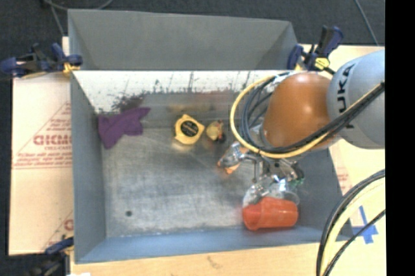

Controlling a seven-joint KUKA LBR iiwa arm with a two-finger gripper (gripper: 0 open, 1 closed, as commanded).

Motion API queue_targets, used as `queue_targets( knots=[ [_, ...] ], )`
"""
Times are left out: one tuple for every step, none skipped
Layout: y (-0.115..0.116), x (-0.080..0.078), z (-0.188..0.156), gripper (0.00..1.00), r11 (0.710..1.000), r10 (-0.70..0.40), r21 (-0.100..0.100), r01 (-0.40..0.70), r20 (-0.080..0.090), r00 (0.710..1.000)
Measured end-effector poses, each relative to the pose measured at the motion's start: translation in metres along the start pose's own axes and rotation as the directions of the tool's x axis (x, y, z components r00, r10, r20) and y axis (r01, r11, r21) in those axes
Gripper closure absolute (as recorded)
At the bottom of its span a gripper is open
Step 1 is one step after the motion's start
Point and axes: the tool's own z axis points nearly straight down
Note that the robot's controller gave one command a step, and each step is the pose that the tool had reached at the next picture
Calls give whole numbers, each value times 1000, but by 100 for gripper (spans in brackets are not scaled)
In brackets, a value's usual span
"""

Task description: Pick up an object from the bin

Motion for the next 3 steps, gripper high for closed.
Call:
queue_targets(
  knots=[
    [17,-14,17,0,980,-198,-1,198,0,980],
    [-9,-9,-12,0,984,-176,-10,176,-6,984],
    [-35,-37,-1,0,979,-205,10,205,4,979]
  ],
)
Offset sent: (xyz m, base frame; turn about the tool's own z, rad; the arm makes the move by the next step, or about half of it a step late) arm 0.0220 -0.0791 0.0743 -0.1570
